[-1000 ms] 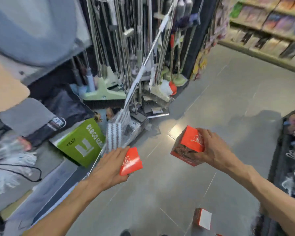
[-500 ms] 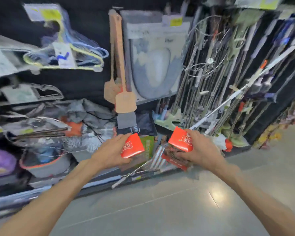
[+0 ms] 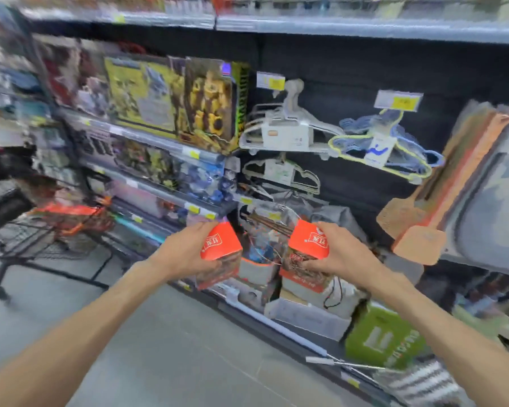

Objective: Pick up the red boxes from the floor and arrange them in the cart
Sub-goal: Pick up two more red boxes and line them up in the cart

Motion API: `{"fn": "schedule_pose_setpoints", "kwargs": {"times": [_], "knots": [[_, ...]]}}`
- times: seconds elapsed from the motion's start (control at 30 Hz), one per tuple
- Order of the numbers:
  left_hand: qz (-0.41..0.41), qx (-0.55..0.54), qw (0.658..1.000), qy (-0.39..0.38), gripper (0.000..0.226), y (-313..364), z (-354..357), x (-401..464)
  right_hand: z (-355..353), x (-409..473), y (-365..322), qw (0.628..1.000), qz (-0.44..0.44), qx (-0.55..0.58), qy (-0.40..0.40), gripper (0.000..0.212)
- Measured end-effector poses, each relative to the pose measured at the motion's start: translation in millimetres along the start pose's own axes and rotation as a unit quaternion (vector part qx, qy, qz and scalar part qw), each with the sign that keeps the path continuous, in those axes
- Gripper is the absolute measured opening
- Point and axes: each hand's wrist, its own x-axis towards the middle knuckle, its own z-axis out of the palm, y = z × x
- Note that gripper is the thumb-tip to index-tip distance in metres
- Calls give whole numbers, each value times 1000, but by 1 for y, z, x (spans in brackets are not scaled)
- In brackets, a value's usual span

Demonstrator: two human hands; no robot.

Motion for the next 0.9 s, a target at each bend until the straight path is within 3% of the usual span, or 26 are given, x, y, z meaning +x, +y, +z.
{"fn": "schedule_pose_setpoints", "kwargs": {"times": [0.43,0.53,0.73,0.9], "knots": [[-240,29,968,65,101,-315,-107,-171,123,213,-334,968,-228,76,-73,77],[-286,41,954,81,97,-372,-122,-198,154,256,-403,954,-268,96,-94,83],[-357,45,928,97,91,-485,-143,-224,215,360,-527,921,-352,80,-149,68],[-400,47,910,95,92,-585,-171,-212,251,461,-624,899,-404,74,-153,69]]}}
